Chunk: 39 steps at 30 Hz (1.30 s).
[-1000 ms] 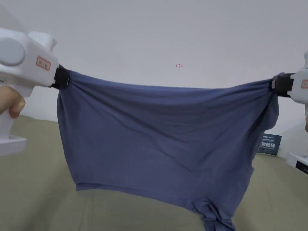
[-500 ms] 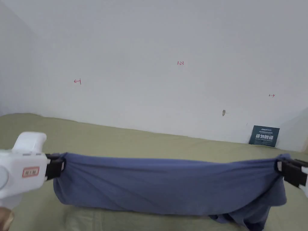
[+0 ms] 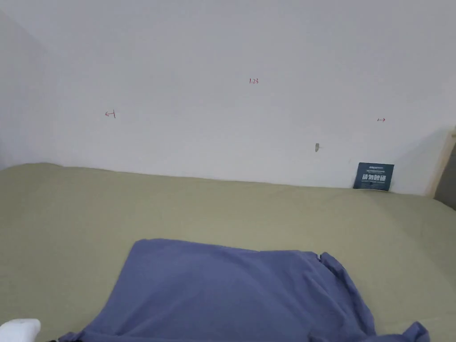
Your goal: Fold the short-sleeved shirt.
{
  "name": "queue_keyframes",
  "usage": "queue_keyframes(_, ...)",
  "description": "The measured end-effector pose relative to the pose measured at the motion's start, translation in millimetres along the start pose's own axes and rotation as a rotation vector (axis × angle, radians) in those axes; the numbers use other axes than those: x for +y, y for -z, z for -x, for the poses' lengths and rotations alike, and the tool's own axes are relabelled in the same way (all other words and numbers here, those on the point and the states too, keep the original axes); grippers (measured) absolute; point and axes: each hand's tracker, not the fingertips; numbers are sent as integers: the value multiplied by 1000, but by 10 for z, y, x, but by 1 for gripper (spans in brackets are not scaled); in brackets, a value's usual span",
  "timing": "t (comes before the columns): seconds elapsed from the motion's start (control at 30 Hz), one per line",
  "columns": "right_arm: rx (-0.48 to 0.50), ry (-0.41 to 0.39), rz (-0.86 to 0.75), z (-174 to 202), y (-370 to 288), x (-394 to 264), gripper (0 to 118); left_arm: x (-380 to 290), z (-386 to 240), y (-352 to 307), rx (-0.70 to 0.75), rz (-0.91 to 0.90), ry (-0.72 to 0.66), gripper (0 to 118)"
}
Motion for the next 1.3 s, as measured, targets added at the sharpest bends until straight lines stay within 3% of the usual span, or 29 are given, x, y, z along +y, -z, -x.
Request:
queue_keyframes(0.33,-18,49,93,-101,-15,-610,3,-474,125,63,-5,73,24,12)
queue_keyframes(0.37,-19,60,104,-116,10,-627,4,-491,131,75,-2,82,22,17)
queue_keyframes(0.4,-24,62,129,-111,25,-621,9,-510,92,60,6,95,13,31)
queue_keyframes(0.43,-39,70,163,-101,22,-607,34,-510,99,58,19,112,-5,63)
queue_keyframes(0.47,-67,77,185,-108,27,-581,64,-500,126,47,30,133,-40,86)
queue_keyframes(0.5,-84,89,215,-117,25,-558,95,-484,152,14,25,139,-75,97)
queue_keyframes(0.53,-73,104,225,-107,-2,-534,107,-481,174,-32,5,116,-118,97)
queue_keyframes(0.6,-68,122,127,-95,-141,-462,103,-389,174,-138,-8,116,-175,97)
queue_keyframes(0.67,-85,121,126,-6,-234,-372,104,-313,21,-285,16,101,-165,97)
queue_keyframes(0.8,-155,97,182,200,-305,-300,102,-195,-312,-452,62,84,-52,93)
queue_keyframes(0.83,-152,95,201,282,-337,-309,93,-196,-398,-476,97,77,-20,82)
queue_keyframes(0.87,-142,102,233,318,-339,-338,75,-216,-466,-493,117,70,-1,62)
queue_keyframes(0.9,-124,111,248,343,-338,-375,49,-240,-505,-500,119,67,2,32)
queue_keyframes(0.93,-87,114,251,358,-338,-431,7,-261,-581,-538,117,64,-1,2)
queue_keyframes(0.97,-70,114,260,356,-313,-498,0,-298,-591,-518,116,68,-2,2)
queue_keyframes(1.13,-52,26,319,441,-280,-615,0,-546,-414,-351,119,151,-45,0)
queue_keyframes(1.27,-36,88,316,406,-272,-620,0,-628,-248,-295,199,166,-13,0)
queue_keyframes(1.3,-31,106,311,393,-266,-623,0,-650,-176,-275,194,174,-34,5)
